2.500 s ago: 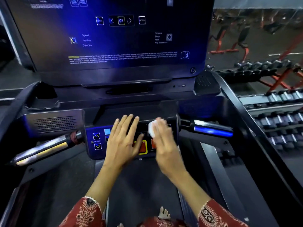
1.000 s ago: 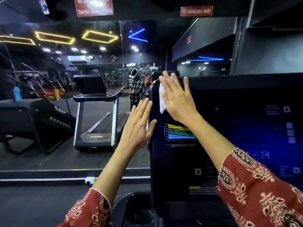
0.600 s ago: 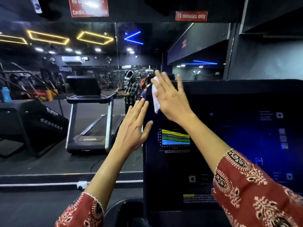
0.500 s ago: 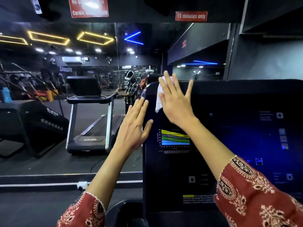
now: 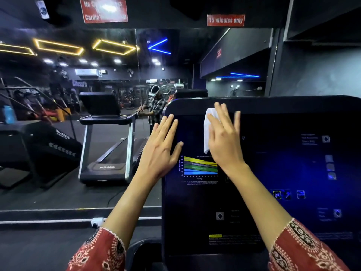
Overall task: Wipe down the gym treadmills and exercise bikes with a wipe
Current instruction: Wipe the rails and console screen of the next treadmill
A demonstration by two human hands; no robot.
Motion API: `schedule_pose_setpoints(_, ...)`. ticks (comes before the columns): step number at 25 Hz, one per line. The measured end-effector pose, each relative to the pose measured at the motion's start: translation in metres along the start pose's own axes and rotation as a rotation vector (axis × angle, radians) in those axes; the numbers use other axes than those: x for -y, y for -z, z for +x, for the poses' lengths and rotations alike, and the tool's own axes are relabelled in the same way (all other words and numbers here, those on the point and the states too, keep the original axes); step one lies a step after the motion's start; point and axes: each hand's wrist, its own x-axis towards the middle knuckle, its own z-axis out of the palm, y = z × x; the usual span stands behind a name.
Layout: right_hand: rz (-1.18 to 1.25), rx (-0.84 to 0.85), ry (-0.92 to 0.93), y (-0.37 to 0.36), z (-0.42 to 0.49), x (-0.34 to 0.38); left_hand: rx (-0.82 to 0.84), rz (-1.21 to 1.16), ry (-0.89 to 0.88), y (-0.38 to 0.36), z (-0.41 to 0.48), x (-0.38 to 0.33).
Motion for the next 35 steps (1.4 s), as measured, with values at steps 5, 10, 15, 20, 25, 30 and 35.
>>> schedule_pose_setpoints(5,0.048,0.168,0.078,-0.014,0.011,0.048,-0.016,-0.009,0.036,-0.001,0.009,-0.006)
schedule_pose_setpoints(10,-0.070,0.064,-0.071,-0.003,0.019,-0.003,-0.024,-0.004,0.004,0.000,0.006,-0.003)
schedule_pose_setpoints(15,-0.018,0.064,0.054,-0.018,0.020,0.036,-0.015,-0.017,-0.016,-0.003,0.019,-0.009)
schedule_pose_setpoints(20,-0.155,-0.014,-0.242,0.000,0.014,-0.033,0.007,-0.001,-0.047,-0.010,0.023,-0.013)
schedule_pose_setpoints(25,-0.078,0.056,0.116,0.002,0.007,-0.029,0.013,-0.038,-0.051,-0.023,0.032,-0.034)
schedule_pose_setpoints(30,-0.008,0.020,-0.164,0.020,-0.017,-0.059,-0.015,-0.005,-0.021,-0.037,0.039,-0.054)
schedule_pose_setpoints(35,-0.104,0.086,0.084,0.032,0.022,-0.085,0.001,0.002,-0.001,-0.047,0.054,-0.073)
